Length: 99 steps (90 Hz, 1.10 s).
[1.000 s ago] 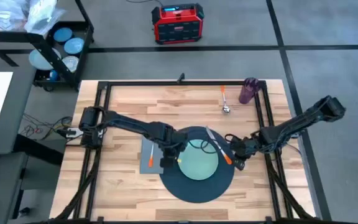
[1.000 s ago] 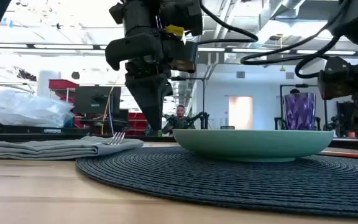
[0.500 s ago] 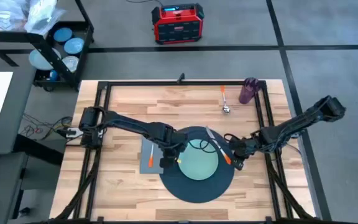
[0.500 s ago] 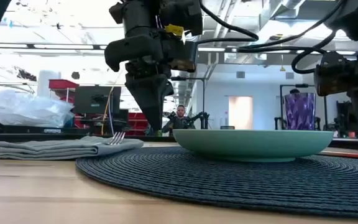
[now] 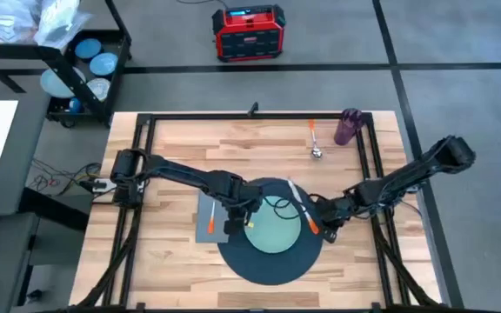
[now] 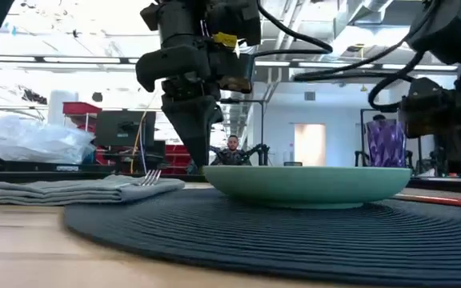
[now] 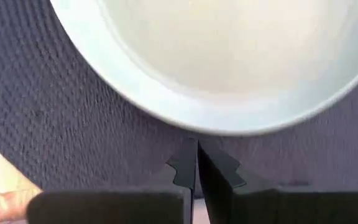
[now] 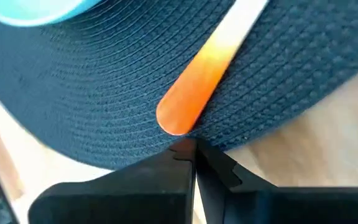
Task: Set table place
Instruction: Put the orange knife on the blue placemat
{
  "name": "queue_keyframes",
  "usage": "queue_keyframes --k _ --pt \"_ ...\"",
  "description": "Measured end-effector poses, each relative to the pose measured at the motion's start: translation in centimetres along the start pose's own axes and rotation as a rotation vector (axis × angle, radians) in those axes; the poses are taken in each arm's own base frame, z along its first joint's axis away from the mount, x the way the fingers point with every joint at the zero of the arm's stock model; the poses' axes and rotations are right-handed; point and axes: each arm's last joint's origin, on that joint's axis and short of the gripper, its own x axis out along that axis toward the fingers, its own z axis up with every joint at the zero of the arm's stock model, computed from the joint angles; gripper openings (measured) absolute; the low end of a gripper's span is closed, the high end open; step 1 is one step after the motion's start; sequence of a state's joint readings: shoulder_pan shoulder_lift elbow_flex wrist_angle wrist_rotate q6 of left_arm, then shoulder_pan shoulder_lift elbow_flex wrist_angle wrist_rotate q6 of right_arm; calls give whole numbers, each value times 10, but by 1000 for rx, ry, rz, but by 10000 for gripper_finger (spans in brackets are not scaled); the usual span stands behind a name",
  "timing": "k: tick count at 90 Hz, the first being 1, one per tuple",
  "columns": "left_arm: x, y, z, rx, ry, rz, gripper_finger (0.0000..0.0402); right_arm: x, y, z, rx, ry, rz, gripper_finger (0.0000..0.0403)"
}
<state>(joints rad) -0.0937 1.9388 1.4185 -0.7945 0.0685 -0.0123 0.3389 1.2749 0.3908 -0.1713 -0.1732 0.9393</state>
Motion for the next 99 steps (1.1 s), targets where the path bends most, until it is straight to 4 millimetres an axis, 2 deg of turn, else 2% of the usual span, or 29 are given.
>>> queue_keyframes --k 13,38,72,99 --pt "0 0 1 1 -6 0 0 3 3 2 -12 -7 35 0" --pt "0 1 6 28 -61 2 0 -4 13 9 -60 -9 28 0" --pt "0 4 5 29 -47 4 0 -6 12 18 -76 -32 24 0" --pt "0 -3 4 42 -45 -3 0 -6 11 19 -85 -33 21 0"
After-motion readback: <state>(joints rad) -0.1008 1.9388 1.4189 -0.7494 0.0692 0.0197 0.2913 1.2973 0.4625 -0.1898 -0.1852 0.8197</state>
